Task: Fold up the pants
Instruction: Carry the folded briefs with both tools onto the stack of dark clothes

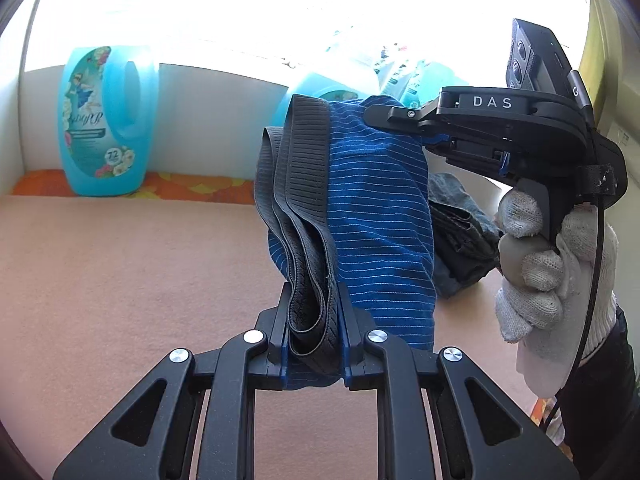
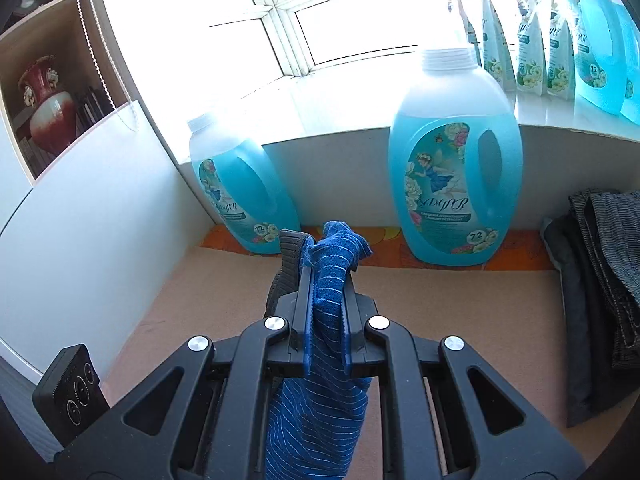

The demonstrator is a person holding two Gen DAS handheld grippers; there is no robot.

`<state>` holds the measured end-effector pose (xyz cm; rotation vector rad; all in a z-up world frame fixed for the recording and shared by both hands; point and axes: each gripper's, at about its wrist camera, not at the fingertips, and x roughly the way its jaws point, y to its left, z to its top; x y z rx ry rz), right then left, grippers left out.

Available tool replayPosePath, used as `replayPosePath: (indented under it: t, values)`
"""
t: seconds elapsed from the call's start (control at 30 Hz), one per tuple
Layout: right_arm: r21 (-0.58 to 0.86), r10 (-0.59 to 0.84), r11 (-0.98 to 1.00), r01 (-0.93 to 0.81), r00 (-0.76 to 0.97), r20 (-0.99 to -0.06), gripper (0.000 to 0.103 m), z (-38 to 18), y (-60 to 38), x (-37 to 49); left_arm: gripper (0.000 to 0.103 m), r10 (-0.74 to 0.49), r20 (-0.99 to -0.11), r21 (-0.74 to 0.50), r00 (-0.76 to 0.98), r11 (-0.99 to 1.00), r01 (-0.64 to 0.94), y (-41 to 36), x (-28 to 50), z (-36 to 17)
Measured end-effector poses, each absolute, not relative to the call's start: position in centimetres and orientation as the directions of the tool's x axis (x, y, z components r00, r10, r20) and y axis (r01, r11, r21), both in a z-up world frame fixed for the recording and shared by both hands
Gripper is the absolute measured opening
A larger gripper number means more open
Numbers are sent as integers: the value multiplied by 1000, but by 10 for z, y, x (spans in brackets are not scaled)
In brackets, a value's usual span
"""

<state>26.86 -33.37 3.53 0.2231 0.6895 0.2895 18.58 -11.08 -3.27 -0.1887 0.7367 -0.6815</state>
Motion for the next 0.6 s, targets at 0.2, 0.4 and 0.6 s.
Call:
replayPosePath:
  t: [0.2,0.4,0.6]
  values:
    - [243,255,960,-137,781,-569,11,66,-388,244,16,-684,-524,-362,507,718,594,-171,179,-12]
    - [185,165,980,-74,819,-549,11,98,-451,227,16,-738,-482,-358,472,658,663,-240,182,11]
    - [119,64,993,0,846,-529,11,122,-520,224,16,-785,-440,-344,436,596,726,-313,186,30]
